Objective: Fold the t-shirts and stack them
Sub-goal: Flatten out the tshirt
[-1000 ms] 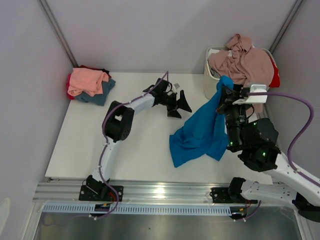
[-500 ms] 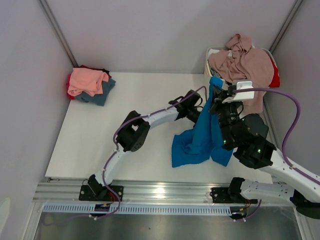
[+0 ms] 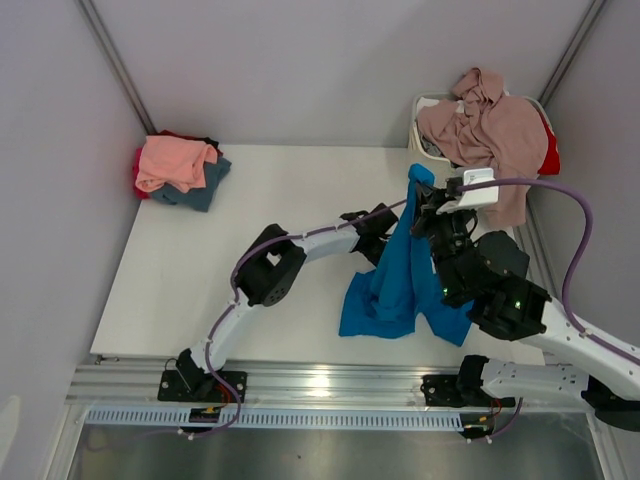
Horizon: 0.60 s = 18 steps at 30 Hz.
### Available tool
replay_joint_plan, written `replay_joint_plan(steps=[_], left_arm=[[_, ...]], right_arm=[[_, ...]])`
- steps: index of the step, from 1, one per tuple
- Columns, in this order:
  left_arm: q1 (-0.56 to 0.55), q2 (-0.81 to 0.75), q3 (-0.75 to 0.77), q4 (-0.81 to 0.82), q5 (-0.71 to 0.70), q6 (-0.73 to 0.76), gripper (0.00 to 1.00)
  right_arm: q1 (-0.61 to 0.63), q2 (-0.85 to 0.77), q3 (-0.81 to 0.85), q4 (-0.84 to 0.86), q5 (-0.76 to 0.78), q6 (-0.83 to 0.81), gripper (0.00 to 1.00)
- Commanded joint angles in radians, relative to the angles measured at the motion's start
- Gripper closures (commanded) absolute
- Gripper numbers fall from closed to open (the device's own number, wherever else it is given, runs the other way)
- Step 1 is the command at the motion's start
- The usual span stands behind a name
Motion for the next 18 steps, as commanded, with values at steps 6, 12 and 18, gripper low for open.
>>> replay_joint_plan(steps=[6,12,18], left_arm=[[0.212,-0.333,-0.214,0.049,-0.269,0.028,1.0],[0.542,-0.87,-0.555,0.198,-0.847,-0.043,0.99],[0.544,-1.381,-0.807,0.346,-1.255,-0.066,0.99]], right_arm=[[0.027,-0.001,0.032,0.019,0.01,0.023,1.0],[0.032,-0.015,0.015,0.02,0.013,0.014,1.0],[0.033,-0.009,-0.008,0.046,0.011,-0.003,1.0]])
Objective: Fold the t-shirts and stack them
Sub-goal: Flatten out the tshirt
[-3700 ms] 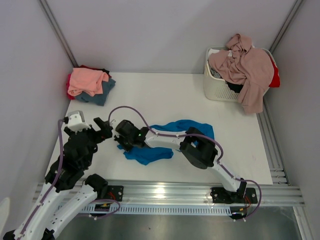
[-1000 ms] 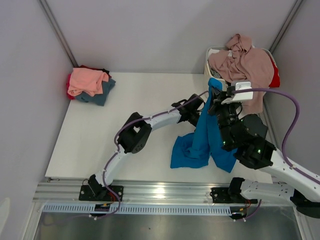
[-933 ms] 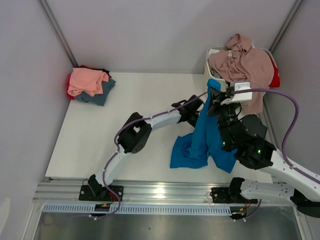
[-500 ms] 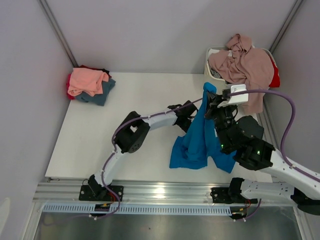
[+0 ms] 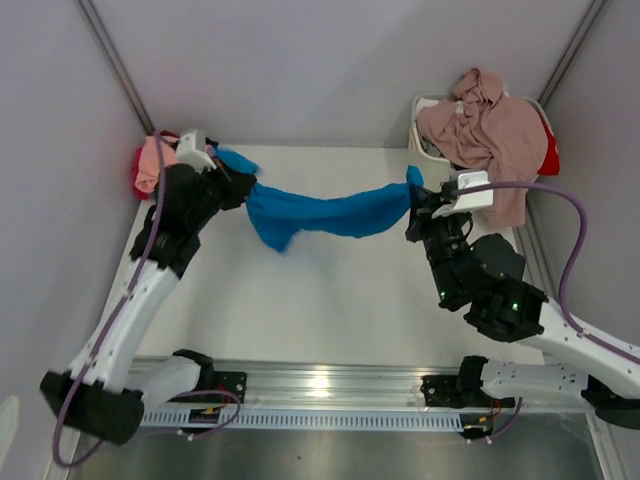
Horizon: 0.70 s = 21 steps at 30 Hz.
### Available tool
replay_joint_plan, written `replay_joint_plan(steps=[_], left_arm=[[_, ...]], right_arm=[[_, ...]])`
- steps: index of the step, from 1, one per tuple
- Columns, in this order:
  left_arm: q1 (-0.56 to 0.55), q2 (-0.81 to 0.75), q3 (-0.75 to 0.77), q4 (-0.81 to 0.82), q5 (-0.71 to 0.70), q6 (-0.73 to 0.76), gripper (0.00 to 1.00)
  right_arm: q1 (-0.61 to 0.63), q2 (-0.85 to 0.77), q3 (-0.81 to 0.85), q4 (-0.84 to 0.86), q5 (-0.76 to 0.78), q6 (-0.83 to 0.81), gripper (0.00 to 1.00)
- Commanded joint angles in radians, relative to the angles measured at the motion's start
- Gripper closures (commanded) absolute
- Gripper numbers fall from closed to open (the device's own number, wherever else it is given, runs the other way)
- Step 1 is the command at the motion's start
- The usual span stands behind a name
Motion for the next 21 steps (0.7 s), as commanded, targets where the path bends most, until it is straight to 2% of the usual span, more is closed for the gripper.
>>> replay_joint_plan(steps=[1,5,6,9,12,14,15,16,17,18,19,20,21], left_arm=[[-0.097,-0.186,-0.153,0.094,-0.272,-0.048,0.99],[-0.271,-0.132,-0.146,-0.05,-0.262,-0.028,1.0],[-0.358,-0.11,-0.143,-0.085,-0.288,-0.032,0.99],[-0.468,-0.041,-0.154,-0.181,-0.242,-0.084,1.0],[-0.508,-0.033,-0.214,-0.213,-0.188,-0.115,0.99],[-0.514,-0.062,-0.254,-0.225,-0.173,-0.115,0.82],[-0.514,-0.075,-0.266,-0.225,-0.171,-0.114,0.68],[-0.514,-0.1,-0.28,-0.225,-0.171,-0.098,0.77],[-0.514,-0.113,-0.28,-0.221,-0.179,-0.092,0.92],[-0.514,-0.124,-0.272,-0.221,-0.191,-0.091,1.0],[-0.514,-0.13,-0.257,-0.219,-0.199,-0.081,0.98],[-0.513,-0.128,-0.246,-0.228,-0.211,-0.075,0.9],[-0.513,-0.122,-0.234,-0.238,-0.213,-0.066,0.74]], right_arm=[[0.006,-0.007,-0.008,0.057,0.008,-0.018,1.0],[0.007,0.016,-0.01,0.089,0.001,-0.041,1.0],[0.007,0.023,-0.007,0.095,0.001,-0.045,1.0],[0.007,0.038,-0.008,0.107,0.011,-0.055,1.0],[0.007,0.041,-0.016,0.112,0.018,-0.062,1.0],[0.007,0.041,-0.022,0.118,0.021,-0.062,1.0],[0.006,0.041,-0.03,0.124,0.023,-0.062,1.0],[0.006,0.043,-0.033,0.127,0.021,-0.062,1.0],[0.006,0.044,-0.035,0.13,0.023,-0.064,1.0],[0.006,0.047,-0.036,0.142,0.018,-0.065,1.0],[0.006,0.053,-0.038,0.146,0.017,-0.068,1.0],[0.006,0.058,-0.036,0.153,0.015,-0.071,1.0],[0.007,0.063,-0.033,0.156,0.012,-0.074,1.0]])
